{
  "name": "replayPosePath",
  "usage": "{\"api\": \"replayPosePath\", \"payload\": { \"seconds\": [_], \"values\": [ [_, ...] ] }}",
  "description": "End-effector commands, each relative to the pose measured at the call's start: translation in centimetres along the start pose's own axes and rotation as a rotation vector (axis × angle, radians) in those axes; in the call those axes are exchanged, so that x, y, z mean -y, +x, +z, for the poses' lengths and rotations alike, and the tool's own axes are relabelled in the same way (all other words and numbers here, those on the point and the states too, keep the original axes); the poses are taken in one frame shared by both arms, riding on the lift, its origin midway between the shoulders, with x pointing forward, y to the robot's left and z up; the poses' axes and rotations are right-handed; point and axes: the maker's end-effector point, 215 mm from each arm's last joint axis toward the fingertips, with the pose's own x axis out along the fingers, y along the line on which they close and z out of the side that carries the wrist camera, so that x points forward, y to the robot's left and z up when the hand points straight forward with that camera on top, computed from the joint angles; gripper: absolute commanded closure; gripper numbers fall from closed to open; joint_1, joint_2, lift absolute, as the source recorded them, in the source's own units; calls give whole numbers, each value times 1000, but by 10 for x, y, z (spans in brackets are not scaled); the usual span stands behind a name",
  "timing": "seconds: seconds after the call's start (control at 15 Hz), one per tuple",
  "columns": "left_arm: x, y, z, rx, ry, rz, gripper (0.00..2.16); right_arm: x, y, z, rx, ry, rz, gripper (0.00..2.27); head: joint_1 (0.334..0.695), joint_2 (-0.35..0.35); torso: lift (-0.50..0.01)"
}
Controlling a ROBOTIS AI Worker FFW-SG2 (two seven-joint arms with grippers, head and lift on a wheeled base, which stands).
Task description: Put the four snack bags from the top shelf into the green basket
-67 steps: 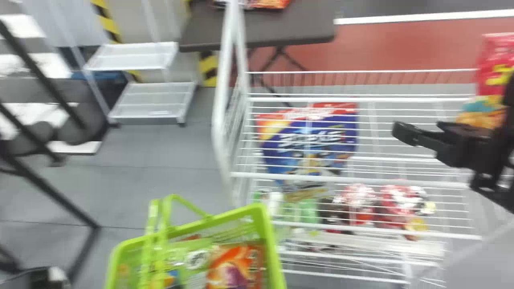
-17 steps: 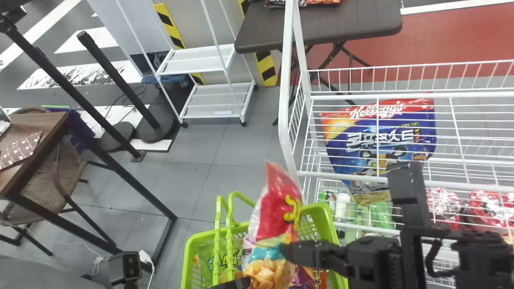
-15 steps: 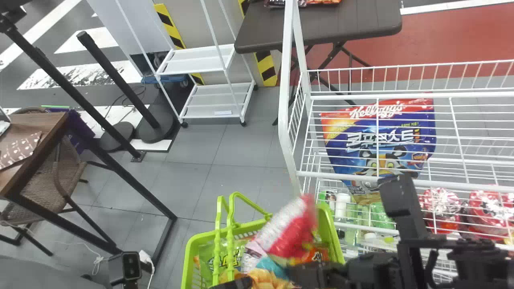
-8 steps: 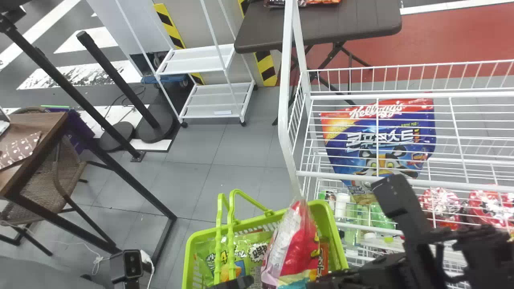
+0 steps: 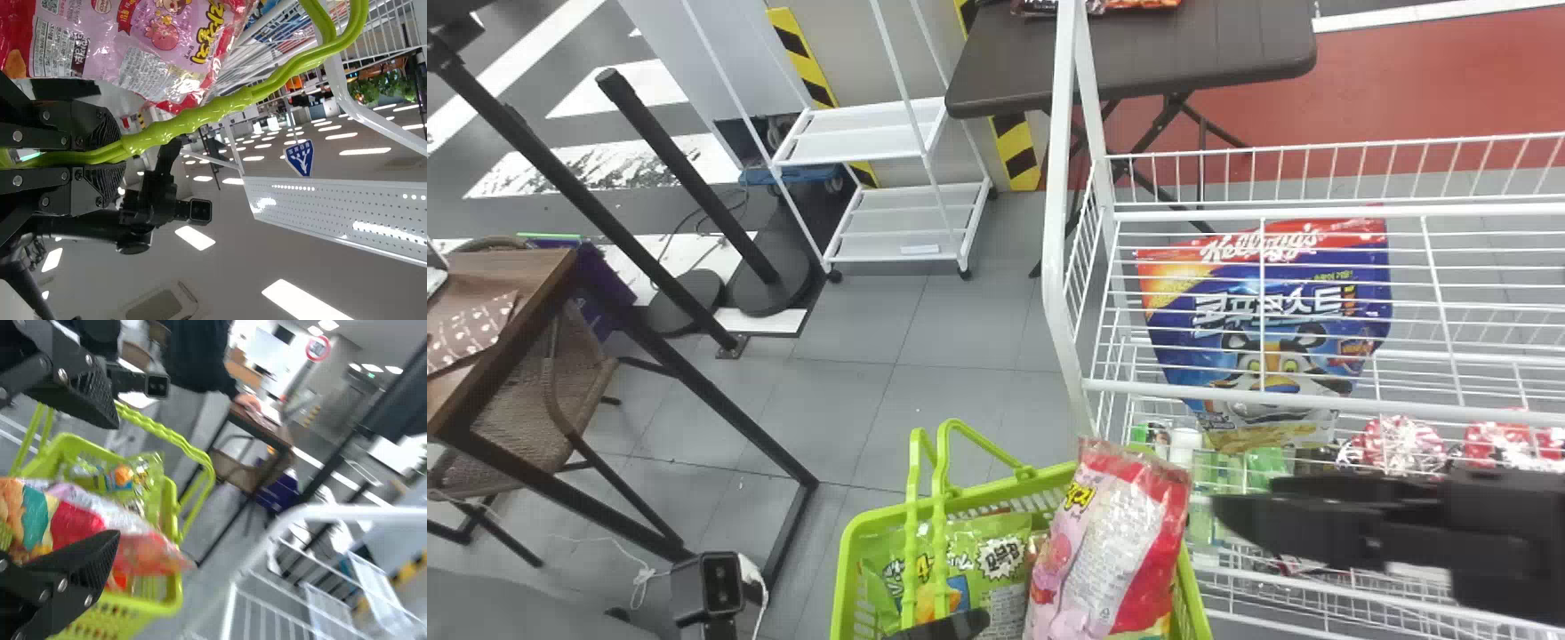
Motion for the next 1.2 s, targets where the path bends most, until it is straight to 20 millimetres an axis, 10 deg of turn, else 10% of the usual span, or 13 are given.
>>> {"api": "replayPosePath", "payload": {
  "seconds": [0.0, 0.2, 0.4, 1.13],
  "values": [
    [2, 1, 1, -1, 3, -13, 2148, 52, -22, 11, 129, -41, -228, 46, 695, 350, 0],
    [2, 1, 1, -1, -2, -13, 2148, 107, -77, 79, 451, -253, -533, 46, 695, 350, 0],
    [2, -1, 1, 0, -3, -9, 2148, 120, -138, 117, 664, -455, -692, 43, 695, 164, 0],
    [3, 6, -1, -11, -9, -21, 2148, 161, -178, 92, 734, -532, -752, 46, 695, -39, 0]
  ]
}}
